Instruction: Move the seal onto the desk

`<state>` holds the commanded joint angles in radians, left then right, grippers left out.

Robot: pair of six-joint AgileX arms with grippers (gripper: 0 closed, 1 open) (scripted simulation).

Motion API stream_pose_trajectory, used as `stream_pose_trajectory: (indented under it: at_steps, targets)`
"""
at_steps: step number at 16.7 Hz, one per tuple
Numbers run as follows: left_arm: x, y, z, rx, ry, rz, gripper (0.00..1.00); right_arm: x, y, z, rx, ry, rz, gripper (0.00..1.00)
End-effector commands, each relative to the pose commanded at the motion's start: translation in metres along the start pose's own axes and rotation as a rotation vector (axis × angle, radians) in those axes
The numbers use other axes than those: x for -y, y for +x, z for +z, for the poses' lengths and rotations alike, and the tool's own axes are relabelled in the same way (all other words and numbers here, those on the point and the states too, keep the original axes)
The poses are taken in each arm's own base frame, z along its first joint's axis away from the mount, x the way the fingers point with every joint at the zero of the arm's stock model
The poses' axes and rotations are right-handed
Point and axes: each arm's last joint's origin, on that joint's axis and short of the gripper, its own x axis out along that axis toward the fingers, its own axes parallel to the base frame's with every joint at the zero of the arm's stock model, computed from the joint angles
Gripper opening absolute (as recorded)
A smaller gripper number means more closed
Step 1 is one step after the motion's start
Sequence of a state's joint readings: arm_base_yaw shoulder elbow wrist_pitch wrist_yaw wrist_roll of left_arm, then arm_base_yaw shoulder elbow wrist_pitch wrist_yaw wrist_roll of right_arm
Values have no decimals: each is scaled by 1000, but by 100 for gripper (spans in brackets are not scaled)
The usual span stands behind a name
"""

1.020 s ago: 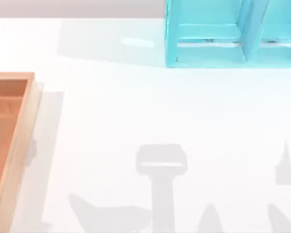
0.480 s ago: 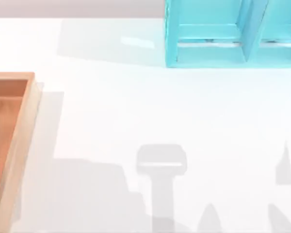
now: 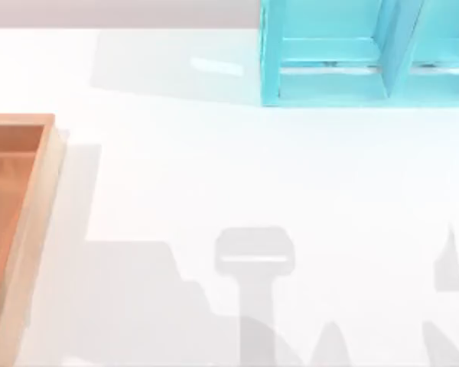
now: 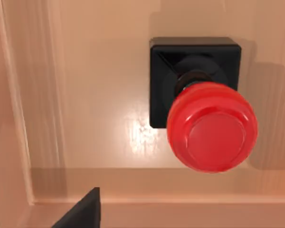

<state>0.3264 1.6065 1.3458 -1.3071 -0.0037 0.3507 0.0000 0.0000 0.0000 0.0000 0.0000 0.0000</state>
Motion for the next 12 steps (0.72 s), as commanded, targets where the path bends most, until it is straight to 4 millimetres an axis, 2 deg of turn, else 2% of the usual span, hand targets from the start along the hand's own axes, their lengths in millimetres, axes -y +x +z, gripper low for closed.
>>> stream_pose_trajectory:
  at_steps: [3, 9, 12]
  targets:
    - [-1, 12, 1, -7, -3, -3, 100, 0, 0, 0, 0, 0, 0, 100]
    - [-3, 79, 4, 8, -4, 3, 100, 0, 0, 0, 0, 0, 0, 100]
    - [-2, 99, 0, -2, -4, -1, 100, 0, 0, 0, 0, 0, 0, 100]
